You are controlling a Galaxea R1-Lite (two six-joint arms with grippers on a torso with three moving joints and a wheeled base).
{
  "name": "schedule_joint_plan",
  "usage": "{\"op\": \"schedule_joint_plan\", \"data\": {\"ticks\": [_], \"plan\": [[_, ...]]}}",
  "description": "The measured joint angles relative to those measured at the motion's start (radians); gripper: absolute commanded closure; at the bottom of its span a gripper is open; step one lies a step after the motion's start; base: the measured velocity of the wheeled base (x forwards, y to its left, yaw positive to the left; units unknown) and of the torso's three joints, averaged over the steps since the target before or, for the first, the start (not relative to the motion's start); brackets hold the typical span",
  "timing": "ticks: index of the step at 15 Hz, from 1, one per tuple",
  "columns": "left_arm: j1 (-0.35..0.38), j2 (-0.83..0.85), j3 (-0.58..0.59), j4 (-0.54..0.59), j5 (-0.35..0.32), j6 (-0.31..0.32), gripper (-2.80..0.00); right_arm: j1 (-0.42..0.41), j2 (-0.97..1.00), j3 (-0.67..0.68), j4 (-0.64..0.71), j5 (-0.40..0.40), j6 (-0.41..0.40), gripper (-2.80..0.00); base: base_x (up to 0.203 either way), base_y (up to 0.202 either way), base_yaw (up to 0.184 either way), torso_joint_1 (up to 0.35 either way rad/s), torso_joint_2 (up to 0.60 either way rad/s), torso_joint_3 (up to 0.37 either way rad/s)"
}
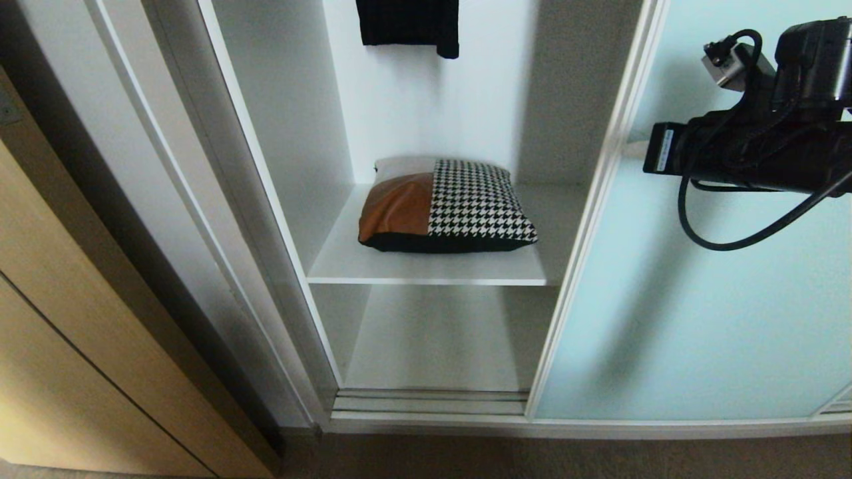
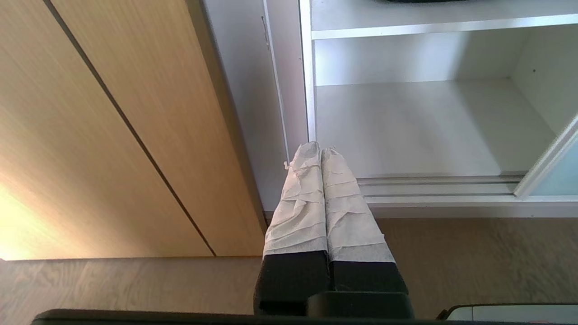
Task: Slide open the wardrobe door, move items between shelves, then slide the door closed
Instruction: Close the door
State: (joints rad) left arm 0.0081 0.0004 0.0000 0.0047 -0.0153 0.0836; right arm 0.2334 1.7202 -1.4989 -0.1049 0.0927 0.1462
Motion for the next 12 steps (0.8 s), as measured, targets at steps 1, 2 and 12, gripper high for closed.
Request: {"op": "schedule_joint_plan", "data": {"ticks": [1, 2, 12], "plan": [[0.000, 0.000, 0.000, 0.000, 0.000, 0.000, 0.00, 0.028, 0.001, -0.002, 0.000, -0.012, 0.000, 0.00, 0.000, 0.000, 0.000, 0.000, 0.00, 0.000], [0.000, 0.000, 0.000, 0.000, 0.000, 0.000, 0.00, 0.061, 0.003, -0.006, 0.000, -0.028, -0.001, 0.00, 0.000, 0.000, 0.000, 0.000, 0.00, 0.000], [0.000, 0.000, 0.000, 0.000, 0.000, 0.000, 0.00, 0.375, -0.051, 0.034, 0.014, -0.113, -0.025, 0.00, 0.000, 0.000, 0.000, 0.000, 0.00, 0.000]]}}
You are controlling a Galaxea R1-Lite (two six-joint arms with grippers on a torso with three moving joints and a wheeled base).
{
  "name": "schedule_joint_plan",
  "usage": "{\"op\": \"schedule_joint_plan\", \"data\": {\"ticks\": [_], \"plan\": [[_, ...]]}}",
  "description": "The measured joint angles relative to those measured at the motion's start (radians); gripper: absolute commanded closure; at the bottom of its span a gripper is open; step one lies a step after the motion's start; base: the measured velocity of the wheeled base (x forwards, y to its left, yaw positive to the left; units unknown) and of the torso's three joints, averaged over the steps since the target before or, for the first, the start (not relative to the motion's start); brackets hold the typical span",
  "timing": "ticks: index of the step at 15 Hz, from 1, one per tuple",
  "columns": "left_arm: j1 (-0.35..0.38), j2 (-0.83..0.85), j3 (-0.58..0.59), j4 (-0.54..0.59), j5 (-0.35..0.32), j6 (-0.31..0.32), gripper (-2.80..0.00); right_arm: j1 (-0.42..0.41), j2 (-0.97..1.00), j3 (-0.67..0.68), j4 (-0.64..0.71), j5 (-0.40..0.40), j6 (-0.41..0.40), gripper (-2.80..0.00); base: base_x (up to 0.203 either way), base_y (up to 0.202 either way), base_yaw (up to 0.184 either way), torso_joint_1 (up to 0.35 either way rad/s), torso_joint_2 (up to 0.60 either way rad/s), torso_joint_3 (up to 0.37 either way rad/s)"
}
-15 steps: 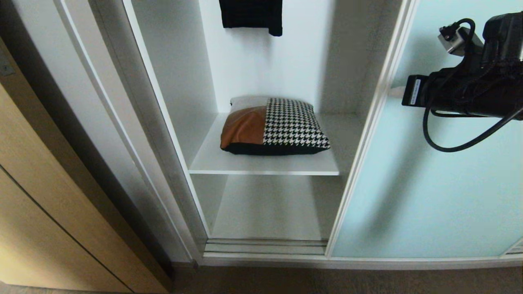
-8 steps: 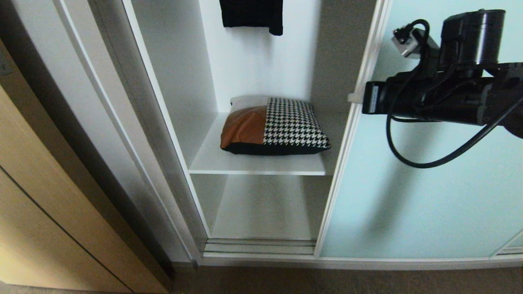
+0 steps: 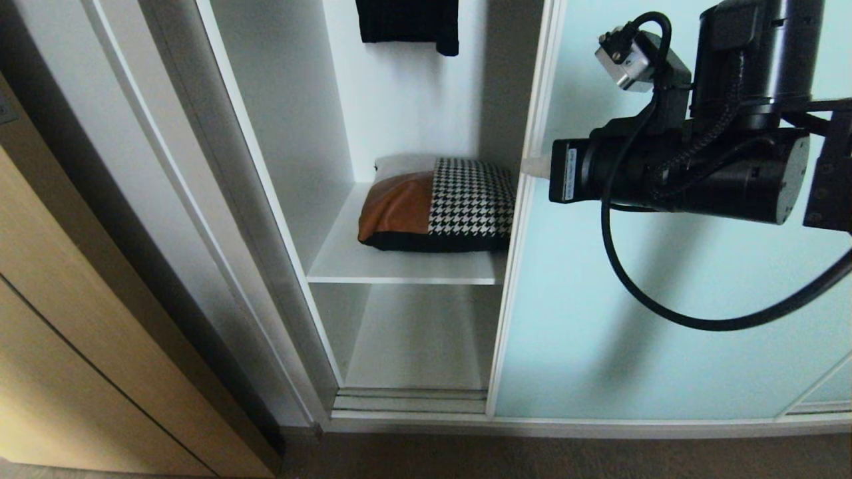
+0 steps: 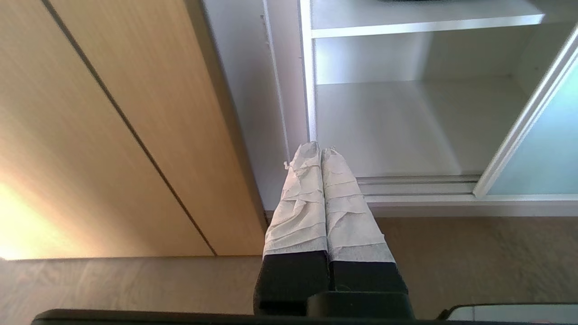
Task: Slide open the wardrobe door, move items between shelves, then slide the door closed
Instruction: Close the door
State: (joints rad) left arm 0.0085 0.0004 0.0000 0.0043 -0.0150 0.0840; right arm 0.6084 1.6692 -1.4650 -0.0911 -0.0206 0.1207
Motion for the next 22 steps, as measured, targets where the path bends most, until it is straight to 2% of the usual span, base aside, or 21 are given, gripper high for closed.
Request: {"op": "schedule_joint_plan", "data": {"ticks": [7, 12, 14, 17, 19, 22], "plan": [[-0.001, 0.000, 0.000, 0.000, 0.000, 0.000, 0.00, 0.003, -0.104, 0.069, -0.001, 0.000, -0.028, 0.00, 0.000, 0.000, 0.000, 0.000, 0.00, 0.000], [-0.001, 0.000, 0.000, 0.000, 0.000, 0.000, 0.00, -0.069, -0.185, 0.141, -0.001, -0.039, -0.028, 0.00, 0.000, 0.000, 0.000, 0.000, 0.00, 0.000], [-0.001, 0.000, 0.000, 0.000, -0.001, 0.000, 0.00, -0.117, -0.235, 0.179, 0.003, -0.042, -0.026, 0.00, 0.000, 0.000, 0.000, 0.000, 0.00, 0.000], [0.000, 0.000, 0.000, 0.000, 0.000, 0.000, 0.00, -0.235, -0.365, 0.267, 0.018, -0.042, -0.029, 0.00, 0.000, 0.000, 0.000, 0.000, 0.00, 0.000], [-0.001, 0.000, 0.000, 0.000, 0.000, 0.000, 0.00, -0.316, -0.485, 0.387, 0.021, -0.042, -0.032, 0.00, 0.000, 0.000, 0.000, 0.000, 0.00, 0.000], [0.000, 0.000, 0.000, 0.000, 0.000, 0.000, 0.00, -0.412, -0.719, 0.637, 0.024, -0.034, -0.034, 0.00, 0.000, 0.000, 0.000, 0.000, 0.00, 0.000]]}}
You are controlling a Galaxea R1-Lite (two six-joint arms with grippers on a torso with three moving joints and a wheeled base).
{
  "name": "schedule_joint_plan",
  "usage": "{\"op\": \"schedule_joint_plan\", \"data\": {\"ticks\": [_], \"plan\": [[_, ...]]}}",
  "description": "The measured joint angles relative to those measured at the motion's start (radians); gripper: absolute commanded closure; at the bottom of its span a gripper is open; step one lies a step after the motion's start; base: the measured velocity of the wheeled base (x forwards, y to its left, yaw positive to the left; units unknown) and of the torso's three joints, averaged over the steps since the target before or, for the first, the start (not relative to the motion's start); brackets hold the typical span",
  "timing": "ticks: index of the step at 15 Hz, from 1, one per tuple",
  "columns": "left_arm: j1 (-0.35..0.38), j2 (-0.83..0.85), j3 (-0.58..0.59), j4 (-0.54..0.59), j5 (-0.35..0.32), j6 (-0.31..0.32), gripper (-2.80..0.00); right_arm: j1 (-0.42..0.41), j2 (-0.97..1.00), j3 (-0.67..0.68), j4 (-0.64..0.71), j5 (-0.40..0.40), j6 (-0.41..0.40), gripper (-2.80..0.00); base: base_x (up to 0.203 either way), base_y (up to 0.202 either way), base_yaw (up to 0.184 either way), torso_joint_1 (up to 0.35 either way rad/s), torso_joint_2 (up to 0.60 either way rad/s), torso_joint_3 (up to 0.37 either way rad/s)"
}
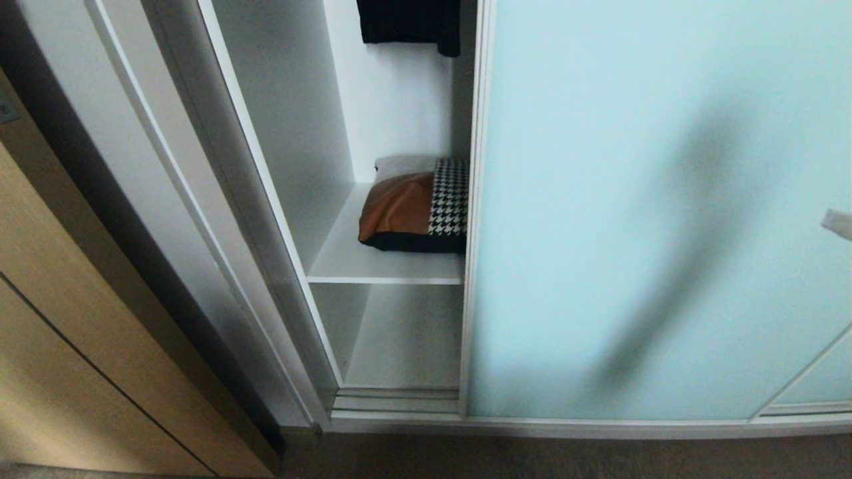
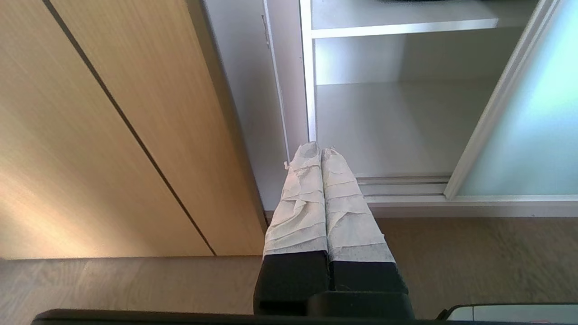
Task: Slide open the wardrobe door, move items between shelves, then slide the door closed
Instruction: Close the door
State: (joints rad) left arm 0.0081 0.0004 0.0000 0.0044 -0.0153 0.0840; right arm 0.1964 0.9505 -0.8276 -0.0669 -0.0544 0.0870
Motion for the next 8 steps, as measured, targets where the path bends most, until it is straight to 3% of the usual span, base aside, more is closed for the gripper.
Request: {"op": "schedule_joint_plan", "data": {"ticks": [5, 8], "plan": [[-0.001, 0.000, 0.000, 0.000, 0.000, 0.000, 0.00, -0.117, -0.464, 0.456, 0.004, 0.006, -0.003, 0.00, 0.000, 0.000, 0.000, 0.000, 0.00, 0.000], [0.000, 0.000, 0.000, 0.000, 0.000, 0.000, 0.00, -0.165, -0.686, 0.596, 0.063, 0.007, -0.016, 0.00, 0.000, 0.000, 0.000, 0.000, 0.00, 0.000]]}}
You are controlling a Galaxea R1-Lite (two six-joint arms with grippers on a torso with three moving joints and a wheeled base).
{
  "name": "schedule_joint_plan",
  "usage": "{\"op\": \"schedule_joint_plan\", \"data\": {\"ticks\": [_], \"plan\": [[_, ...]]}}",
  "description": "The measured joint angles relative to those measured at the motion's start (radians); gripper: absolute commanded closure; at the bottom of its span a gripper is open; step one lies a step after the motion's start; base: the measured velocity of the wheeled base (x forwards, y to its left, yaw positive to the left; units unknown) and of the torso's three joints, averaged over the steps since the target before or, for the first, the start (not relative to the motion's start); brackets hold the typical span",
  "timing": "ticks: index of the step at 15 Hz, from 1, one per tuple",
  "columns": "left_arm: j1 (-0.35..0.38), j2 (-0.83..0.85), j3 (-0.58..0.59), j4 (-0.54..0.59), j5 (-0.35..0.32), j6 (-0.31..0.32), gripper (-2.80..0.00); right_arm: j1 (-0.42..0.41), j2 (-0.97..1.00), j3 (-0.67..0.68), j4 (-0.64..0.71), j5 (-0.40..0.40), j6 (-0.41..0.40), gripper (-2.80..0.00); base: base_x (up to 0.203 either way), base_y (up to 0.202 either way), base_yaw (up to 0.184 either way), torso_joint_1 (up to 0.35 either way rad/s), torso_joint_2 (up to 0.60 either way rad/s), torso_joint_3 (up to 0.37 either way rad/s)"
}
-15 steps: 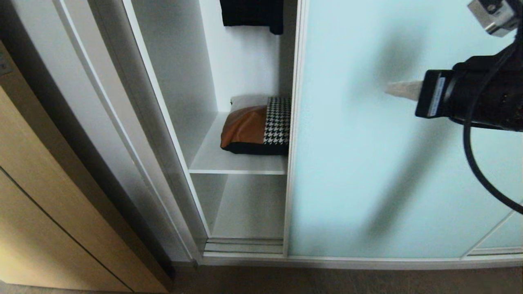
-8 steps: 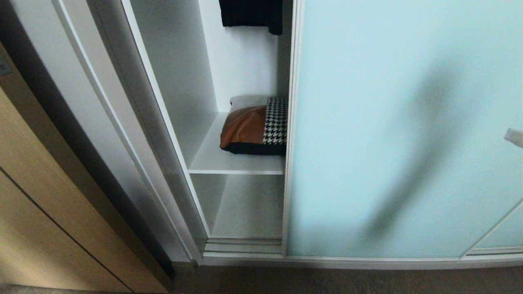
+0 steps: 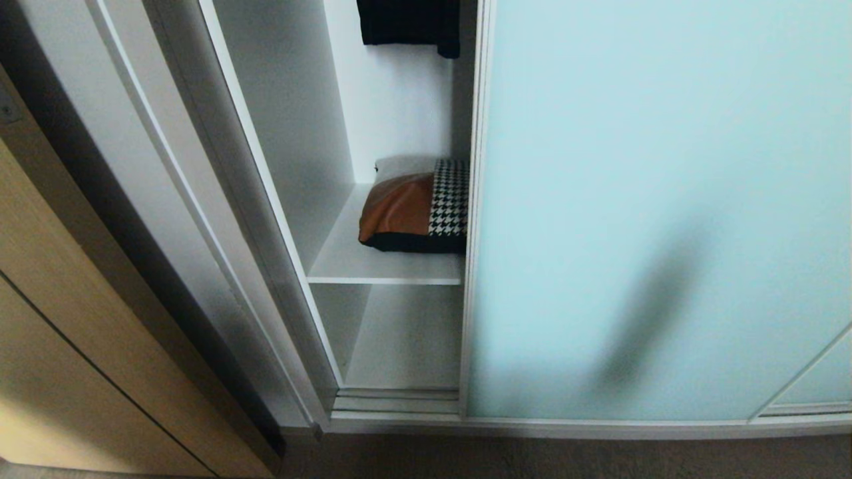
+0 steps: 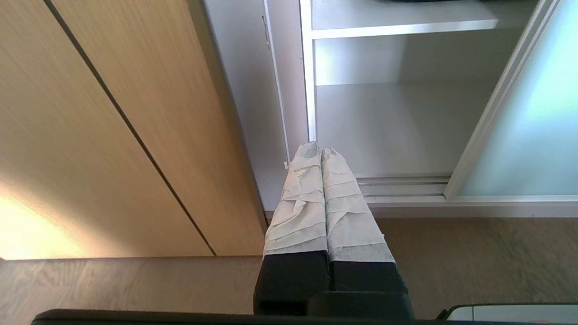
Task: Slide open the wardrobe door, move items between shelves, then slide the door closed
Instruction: Close the door
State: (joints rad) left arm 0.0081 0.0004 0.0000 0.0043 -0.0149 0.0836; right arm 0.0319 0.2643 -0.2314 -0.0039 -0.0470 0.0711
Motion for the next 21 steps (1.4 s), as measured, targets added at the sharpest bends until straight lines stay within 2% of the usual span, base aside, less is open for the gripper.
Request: {"op": "schedule_joint_plan", "data": {"ticks": [3, 7, 17, 19, 21], "plan": [[0.000, 0.000, 0.000, 0.000, 0.000, 0.000, 0.00, -0.023, -0.178, 0.101, 0.078, 0.000, -0.030, 0.00, 0.000, 0.000, 0.000, 0.000, 0.00, 0.000], [0.000, 0.000, 0.000, 0.000, 0.000, 0.000, 0.00, -0.031, -0.251, 0.215, -0.009, 0.043, -0.054, 0.00, 0.000, 0.000, 0.000, 0.000, 0.00, 0.000], [0.000, 0.000, 0.000, 0.000, -0.001, 0.000, 0.00, -0.032, -0.267, 0.231, -0.007, 0.042, -0.051, 0.00, 0.000, 0.000, 0.000, 0.000, 0.00, 0.000], [0.000, 0.000, 0.000, 0.003, -0.005, 0.032, 0.00, -0.032, -0.267, 0.231, -0.006, 0.042, -0.051, 0.00, 0.000, 0.000, 0.000, 0.000, 0.00, 0.000], [-0.001, 0.000, 0.000, 0.001, 0.000, -0.013, 0.00, -0.032, -0.267, 0.231, -0.006, 0.042, -0.051, 0.00, 0.000, 0.000, 0.000, 0.000, 0.00, 0.000]]}}
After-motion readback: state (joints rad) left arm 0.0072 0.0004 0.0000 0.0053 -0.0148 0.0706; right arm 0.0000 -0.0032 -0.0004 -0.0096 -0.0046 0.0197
